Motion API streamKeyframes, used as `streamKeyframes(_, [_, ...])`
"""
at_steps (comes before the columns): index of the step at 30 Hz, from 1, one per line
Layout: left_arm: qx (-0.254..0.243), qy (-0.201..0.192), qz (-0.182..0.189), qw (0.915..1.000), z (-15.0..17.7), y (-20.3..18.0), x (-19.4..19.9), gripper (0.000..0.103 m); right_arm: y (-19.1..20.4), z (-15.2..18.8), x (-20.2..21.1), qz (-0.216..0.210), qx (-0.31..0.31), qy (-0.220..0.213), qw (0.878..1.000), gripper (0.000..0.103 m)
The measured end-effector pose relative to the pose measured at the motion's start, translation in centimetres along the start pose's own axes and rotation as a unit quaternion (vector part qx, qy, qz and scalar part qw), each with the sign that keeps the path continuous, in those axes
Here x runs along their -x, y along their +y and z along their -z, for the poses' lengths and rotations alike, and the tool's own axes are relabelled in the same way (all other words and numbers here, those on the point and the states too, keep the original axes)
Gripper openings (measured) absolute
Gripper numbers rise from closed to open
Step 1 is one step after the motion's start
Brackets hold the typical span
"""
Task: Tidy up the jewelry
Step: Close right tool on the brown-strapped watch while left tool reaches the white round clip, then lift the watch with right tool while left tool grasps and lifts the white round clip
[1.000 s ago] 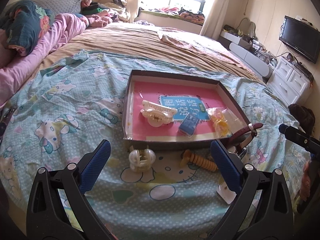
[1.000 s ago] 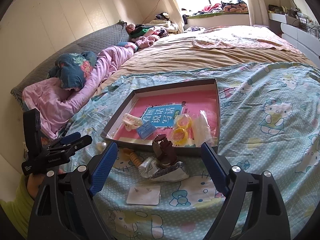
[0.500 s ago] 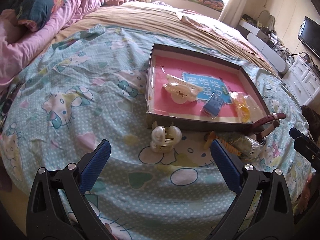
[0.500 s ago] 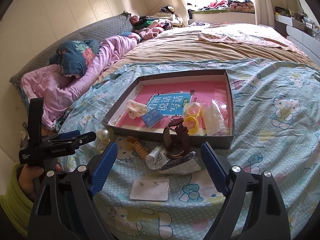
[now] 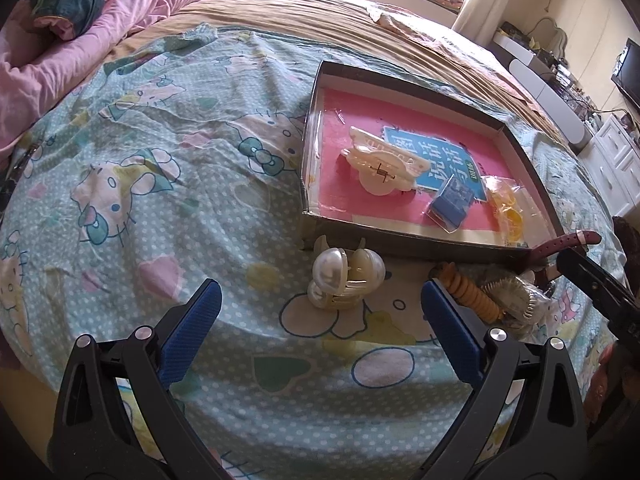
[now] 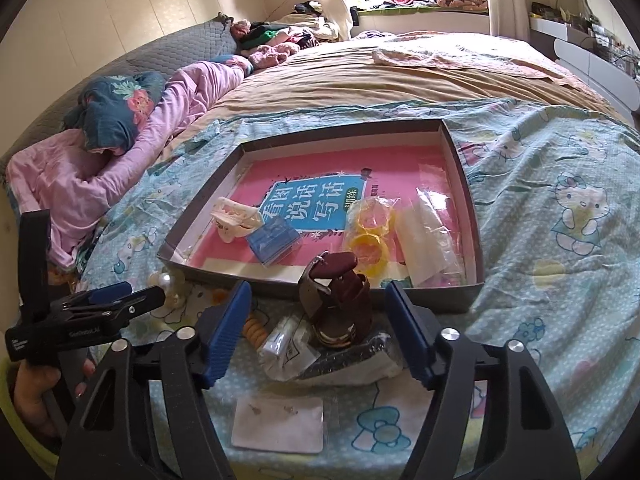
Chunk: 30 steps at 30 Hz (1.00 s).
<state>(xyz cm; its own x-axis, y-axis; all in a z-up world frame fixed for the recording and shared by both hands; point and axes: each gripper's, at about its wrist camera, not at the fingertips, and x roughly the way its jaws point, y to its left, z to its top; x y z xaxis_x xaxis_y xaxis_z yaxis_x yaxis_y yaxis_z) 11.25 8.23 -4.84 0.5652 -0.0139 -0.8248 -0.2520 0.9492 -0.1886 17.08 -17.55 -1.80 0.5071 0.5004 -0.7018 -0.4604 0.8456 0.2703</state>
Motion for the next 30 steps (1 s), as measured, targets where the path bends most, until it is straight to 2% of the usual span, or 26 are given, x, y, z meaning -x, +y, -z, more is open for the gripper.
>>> streamKeyframes(4, [0.001,0.006,0.004,1.0,0.0,-0.1,-0.6,0.093,0.2,0.1,-1.0,0.008,0.007,0.003,1.0,0.048])
streamKeyframes(5, [0.001,0.007,0.004,1.0,0.0,-0.1,-0.7,0.092,0.1,0.1,-1.1,0.01,0.008,0.002,1.0,0.042])
streamKeyframes(7, [0.001,0.009,0.006,0.9999,-0.1,-0.2,-0.9,0.088,-0.1,0.3,-1.2,0.0,0.004,0.002,1.0,0.037])
streamKeyframes(10, [0.002,0.015,0.011,0.9998,-0.2,-0.3,-1.3,0.076,-0.3,0.6,-0.9,-0.002,0.011,-0.001,1.0,0.029])
streamKeyframes(13, [0.003,0.02,0.013,0.9997,-0.2,-0.2,-1.8,0.061,-0.5,1.0,-0.5,-0.009,0.013,-0.004,1.0,0.026])
streamKeyframes(15, [0.001,0.021,0.015,0.9997,-0.2,-0.3,-1.9,0.048,-0.5,1.4,0.0,-0.012,0.017,-0.008,1.0,0.024])
streamKeyframes(18, [-0.007,0.024,0.022,0.9995,-0.2,-0.6,-2.1,0.033,-0.6,1.8,0.6,-0.018,0.016,-0.011,1.0,0.02])
streamKeyframes(22, [-0.013,0.015,0.03,0.9994,-0.2,-0.8,-1.7,0.032,-0.7,1.9,1.9,-0.023,0.018,-0.023,0.999,0.016])
streamKeyframes(30, [-0.054,-0.035,0.04,0.9971,0.2,-2.5,0.7,0.03,-0.7,1.7,4.6,-0.031,0.026,-0.044,0.998,0.016])
